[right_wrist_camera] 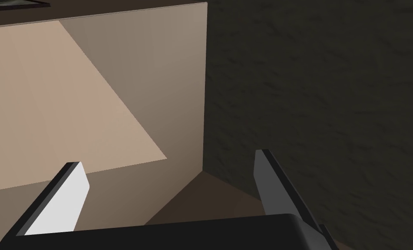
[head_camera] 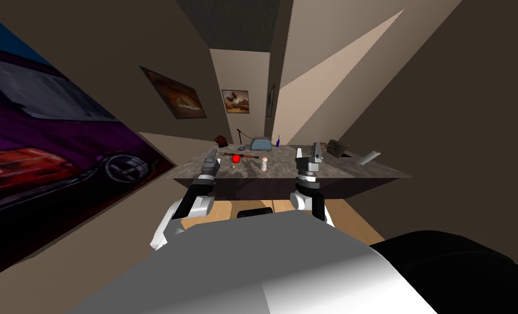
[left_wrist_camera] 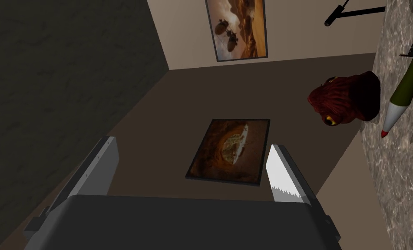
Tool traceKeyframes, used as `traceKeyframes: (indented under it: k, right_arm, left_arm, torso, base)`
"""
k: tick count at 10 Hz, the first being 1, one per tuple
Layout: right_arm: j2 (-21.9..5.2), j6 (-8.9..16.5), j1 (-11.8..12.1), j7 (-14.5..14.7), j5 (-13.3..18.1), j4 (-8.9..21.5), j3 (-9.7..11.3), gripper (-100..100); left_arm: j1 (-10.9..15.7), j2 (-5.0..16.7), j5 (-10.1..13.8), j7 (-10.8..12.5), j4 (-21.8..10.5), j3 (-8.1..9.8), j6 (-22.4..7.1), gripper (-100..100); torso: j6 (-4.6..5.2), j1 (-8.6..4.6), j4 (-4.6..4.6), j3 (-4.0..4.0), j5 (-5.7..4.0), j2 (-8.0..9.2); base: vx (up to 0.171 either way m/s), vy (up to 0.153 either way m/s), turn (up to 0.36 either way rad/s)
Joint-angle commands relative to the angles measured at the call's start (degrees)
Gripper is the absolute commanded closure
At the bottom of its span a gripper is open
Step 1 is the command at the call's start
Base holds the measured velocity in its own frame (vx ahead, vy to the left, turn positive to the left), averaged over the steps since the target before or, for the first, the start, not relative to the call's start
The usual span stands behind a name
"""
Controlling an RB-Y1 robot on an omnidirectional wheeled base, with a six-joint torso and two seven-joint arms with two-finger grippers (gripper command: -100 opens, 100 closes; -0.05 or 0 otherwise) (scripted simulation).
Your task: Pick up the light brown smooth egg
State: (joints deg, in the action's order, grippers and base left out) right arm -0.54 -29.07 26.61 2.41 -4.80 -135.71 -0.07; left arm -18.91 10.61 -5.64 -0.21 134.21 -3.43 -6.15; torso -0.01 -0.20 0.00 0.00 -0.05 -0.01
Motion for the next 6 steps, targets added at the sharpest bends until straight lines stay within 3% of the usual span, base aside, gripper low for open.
traceKeyframes:
  k: [1,6]
  right_arm:
    - [0.0,0.0,0.0,0.0,0.0,0.0,0.0,0]
    - [0.0,0.0,0.0,0.0,0.0,0.0,0.0,0]
  left_arm:
    - [0.9,0.5,0.2,-0.3,-0.9,0.43,-2.9,-100]
    - [2.7,1.2,0.3,-1.1,-2.7,0.93,-9.2,-100]
  torso:
    - [0.0,0.0,0.0,0.0,0.0,0.0]
    - [0.01,-0.04,-0.01,-0.03,-0.01,-0.05]
  base:
    - [0.007,-0.076,-0.046]
    - [0.011,-0.062,-0.033]
